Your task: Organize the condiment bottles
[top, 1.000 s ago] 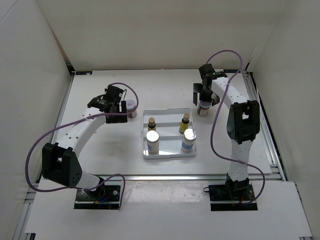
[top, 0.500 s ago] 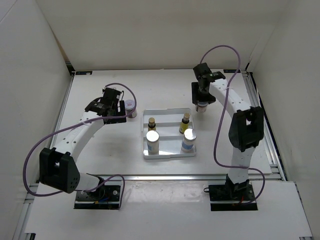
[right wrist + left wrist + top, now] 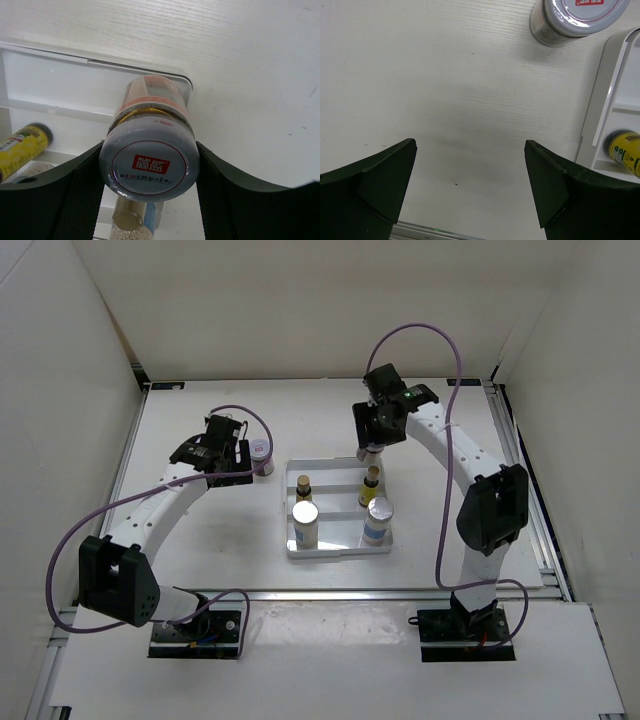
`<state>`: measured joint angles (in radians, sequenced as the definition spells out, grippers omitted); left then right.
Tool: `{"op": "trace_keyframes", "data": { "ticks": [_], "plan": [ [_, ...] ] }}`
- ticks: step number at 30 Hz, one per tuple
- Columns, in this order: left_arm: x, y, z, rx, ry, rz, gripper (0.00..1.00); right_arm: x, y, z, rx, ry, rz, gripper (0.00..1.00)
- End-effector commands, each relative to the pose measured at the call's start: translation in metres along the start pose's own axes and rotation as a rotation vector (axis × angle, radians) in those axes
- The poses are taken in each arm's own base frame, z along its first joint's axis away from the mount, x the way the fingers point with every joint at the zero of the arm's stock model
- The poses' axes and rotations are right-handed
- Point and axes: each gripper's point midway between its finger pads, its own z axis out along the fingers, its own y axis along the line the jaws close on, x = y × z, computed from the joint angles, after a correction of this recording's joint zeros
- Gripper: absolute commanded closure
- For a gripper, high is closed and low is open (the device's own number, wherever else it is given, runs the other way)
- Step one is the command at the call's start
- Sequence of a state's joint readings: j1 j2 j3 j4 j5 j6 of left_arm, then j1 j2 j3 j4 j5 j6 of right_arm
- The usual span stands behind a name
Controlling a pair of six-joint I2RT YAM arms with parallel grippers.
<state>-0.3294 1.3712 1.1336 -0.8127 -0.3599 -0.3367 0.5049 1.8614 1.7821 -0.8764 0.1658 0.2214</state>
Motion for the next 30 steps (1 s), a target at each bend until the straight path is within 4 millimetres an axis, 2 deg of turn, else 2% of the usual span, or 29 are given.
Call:
{"op": "trace_keyframes", "data": {
  "ticks": [1, 7, 8, 9, 13, 15, 16, 17, 20, 21, 23, 27, 28, 30],
  "plan": [
    [-0.011, 0.004, -0.01, 0.0, -0.064, -0.016, 0.0, -0.008, 0.015, 0.016, -0.088, -0.025, -0.013, 0.97],
    [-0.011, 0.004, -0.01, 0.0, -0.064, -0.016, 0.0, 0.007, 0.018, 0.045, -0.101, 0.033, -0.034, 0.97],
    [-0.011, 0.004, -0.01, 0.0, -0.064, -0.016, 0.0, 0.008, 0.023, 0.045, -0.129, 0.039, -0.034, 0.96],
    [-0.011, 0.002, -0.01, 0.009, -0.061, -0.016, 0.0, 0.015, 0.025, 0.054, -0.135, 0.067, -0.034, 0.96],
    [-0.011, 0.002, -0.01, 0.009, -0.061, -0.016, 0.0, 0.021, 0.025, 0.064, -0.129, 0.093, -0.026, 0.85],
    [-0.011, 0.002, -0.01, 0.009, -0.061, -0.016, 0.0, 0.021, 0.025, 0.064, -0.129, 0.093, -0.026, 0.73],
    [-0.011, 0.002, -0.01, 0.009, -0.061, -0.016, 0.0, 0.021, 0.025, 0.064, -0.129, 0.093, -0.026, 0.63],
    [-0.011, 0.002, -0.01, 0.009, -0.061, -0.016, 0.0, 0.021, 0.025, 0.064, -0.129, 0.093, -0.026, 0.46],
    [-0.011, 0.001, -0.007, 0.008, -0.061, -0.007, 0.0, 0.01, 0.018, 0.05, -0.094, 0.044, -0.016, 0.23],
    [-0.011, -0.001, -0.008, 0.02, -0.057, -0.007, 0.0, 0.006, 0.012, 0.046, -0.062, 0.026, -0.016, 0.12],
    [-0.015, -0.003, -0.012, 0.038, -0.069, -0.023, 0.0, -0.014, 0.008, 0.024, -0.042, -0.043, -0.011, 0.0],
    [-0.042, -0.011, -0.031, 0.093, -0.145, -0.074, 0.0, -0.04, 0.003, -0.02, -0.029, -0.151, -0.009, 0.0],
    [-0.059, -0.016, -0.041, 0.126, -0.189, -0.08, 0.0, -0.045, 0.003, -0.034, -0.036, -0.182, -0.006, 0.0],
    [-0.067, -0.036, -0.034, 0.186, -0.174, -0.041, 0.0, -0.052, 0.003, -0.05, -0.044, -0.223, -0.002, 0.0]
  ]
}}
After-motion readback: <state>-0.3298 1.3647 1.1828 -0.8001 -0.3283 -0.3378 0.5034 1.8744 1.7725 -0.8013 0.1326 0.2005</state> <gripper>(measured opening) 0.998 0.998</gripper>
